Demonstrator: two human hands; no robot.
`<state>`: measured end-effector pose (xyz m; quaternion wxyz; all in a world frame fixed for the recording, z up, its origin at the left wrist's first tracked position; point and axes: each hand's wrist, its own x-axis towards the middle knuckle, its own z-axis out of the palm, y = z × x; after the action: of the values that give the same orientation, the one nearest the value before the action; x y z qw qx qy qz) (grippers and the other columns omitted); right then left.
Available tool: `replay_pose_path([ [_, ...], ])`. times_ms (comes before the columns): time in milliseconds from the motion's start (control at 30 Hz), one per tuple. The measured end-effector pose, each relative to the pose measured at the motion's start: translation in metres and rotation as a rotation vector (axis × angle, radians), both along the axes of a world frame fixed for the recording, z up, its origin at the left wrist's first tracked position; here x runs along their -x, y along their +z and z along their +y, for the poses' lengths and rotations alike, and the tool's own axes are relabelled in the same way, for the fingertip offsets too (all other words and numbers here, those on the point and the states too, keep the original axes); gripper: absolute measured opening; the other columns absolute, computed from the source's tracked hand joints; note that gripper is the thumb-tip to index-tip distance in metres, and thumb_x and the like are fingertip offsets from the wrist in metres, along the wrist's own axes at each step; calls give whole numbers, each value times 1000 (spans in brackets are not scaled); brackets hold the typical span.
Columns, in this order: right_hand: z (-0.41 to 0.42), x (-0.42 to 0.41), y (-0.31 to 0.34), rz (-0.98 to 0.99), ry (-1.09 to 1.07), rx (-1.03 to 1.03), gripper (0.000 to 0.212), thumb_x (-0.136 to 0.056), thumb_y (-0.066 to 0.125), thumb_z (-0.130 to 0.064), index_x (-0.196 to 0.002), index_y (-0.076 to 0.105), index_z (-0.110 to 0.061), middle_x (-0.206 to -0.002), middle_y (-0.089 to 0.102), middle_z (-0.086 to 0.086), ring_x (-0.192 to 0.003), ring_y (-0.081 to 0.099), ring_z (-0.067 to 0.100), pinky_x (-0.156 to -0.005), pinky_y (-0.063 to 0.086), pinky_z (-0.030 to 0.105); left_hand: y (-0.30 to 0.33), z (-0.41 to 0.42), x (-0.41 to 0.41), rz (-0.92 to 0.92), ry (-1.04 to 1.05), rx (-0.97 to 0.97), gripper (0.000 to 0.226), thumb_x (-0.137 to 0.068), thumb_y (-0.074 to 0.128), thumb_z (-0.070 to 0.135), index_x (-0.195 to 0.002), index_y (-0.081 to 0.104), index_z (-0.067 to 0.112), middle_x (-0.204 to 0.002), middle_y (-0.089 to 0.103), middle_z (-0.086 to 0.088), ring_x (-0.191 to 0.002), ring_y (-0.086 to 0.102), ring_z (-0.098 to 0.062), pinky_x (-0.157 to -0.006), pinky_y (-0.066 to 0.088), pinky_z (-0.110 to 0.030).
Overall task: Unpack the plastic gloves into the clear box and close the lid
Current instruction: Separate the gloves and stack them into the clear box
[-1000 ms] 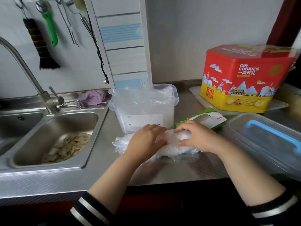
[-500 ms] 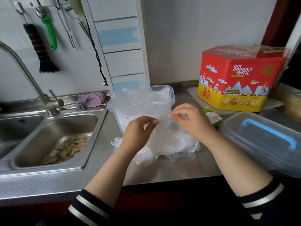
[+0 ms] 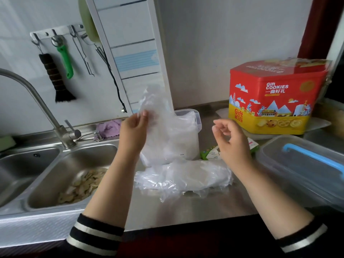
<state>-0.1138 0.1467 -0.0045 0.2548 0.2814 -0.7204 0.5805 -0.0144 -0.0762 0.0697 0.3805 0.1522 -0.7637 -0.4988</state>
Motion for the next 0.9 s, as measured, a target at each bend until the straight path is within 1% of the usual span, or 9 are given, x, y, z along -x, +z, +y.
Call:
replay_pose_path([
  [67,5,4,-13,4,-20,31,25,-94,53,-33,-116,55,-21,-99,62,-1,-93,59,15,-81,51,27,20,-12,1,61,64,80,48,-85,43,59,-79,57,14,-71,48,-4,-67,44,-14,-62,34,-31],
  [167,8,7,-29,57,-63,56,31,-95,48,-36,-121,50,-19,-97,60,1,-89,58,15,-79,49,24,57,-15,7,73,113,315,40,-101,36,40,-67,37,18,-60,33,5,-54,28,-12,-53,22,-33],
  [234,10,7,-37,75,-88,45,35,-95,46,-36,-122,51,-14,-95,60,1,-87,57,12,-78,49,22,76,-11,16,16,169,478,37,-104,33,32,-72,37,15,-61,34,5,-55,32,-13,-55,18,-37],
  [334,10,6,-42,74,-93,23,39,-96,42,-42,-122,51,-14,-94,60,0,-85,56,11,-76,47,18,85,-11,33,-69,164,785,34,-105,32,28,-84,48,7,-79,50,-6,-79,45,-26,-67,26,-32],
  [400,12,3,-44,68,-77,11,43,-97,39,-45,-121,52,-13,-93,59,-1,-83,56,13,-75,47,19,78,-16,42,-141,123,909,37,-105,31,28,-101,56,1,-103,59,-18,-98,50,-34,-81,37,-39],
  [567,14,10,-45,18,-108,27,40,-95,41,-42,-119,54,-12,-91,58,-4,-82,57,12,-72,47,22,47,-4,69,-250,82,1144,35,-102,41,30,-123,59,9,-124,60,-9,-112,52,-35,-90,41,-44],
  [634,11,11,-44,32,-96,9,39,-95,42,-41,-118,55,-12,-90,58,-5,-81,57,12,-71,47,23,40,-3,70,-191,48,1131,30,-99,48,27,-114,66,9,-112,66,-9,-99,59,-35,-80,44,-39],
  [734,10,11,-43,31,-82,13,38,-94,44,-42,-114,58,-13,-92,60,-5,-81,57,11,-70,49,25,36,5,64,-79,40,876,20,-95,58,22,-101,72,10,-93,70,-6,-81,60,-25,-66,35,-25],
  [901,-2,1,-11,-89,45,70,17,-92,57,-34,-105,62,-25,-92,64,-10,-83,59,9,-73,51,29,43,10,56,-82,-1,706,10,-90,64,23,-88,71,17,-75,66,6,-69,54,-19,-59,35,-22],
])
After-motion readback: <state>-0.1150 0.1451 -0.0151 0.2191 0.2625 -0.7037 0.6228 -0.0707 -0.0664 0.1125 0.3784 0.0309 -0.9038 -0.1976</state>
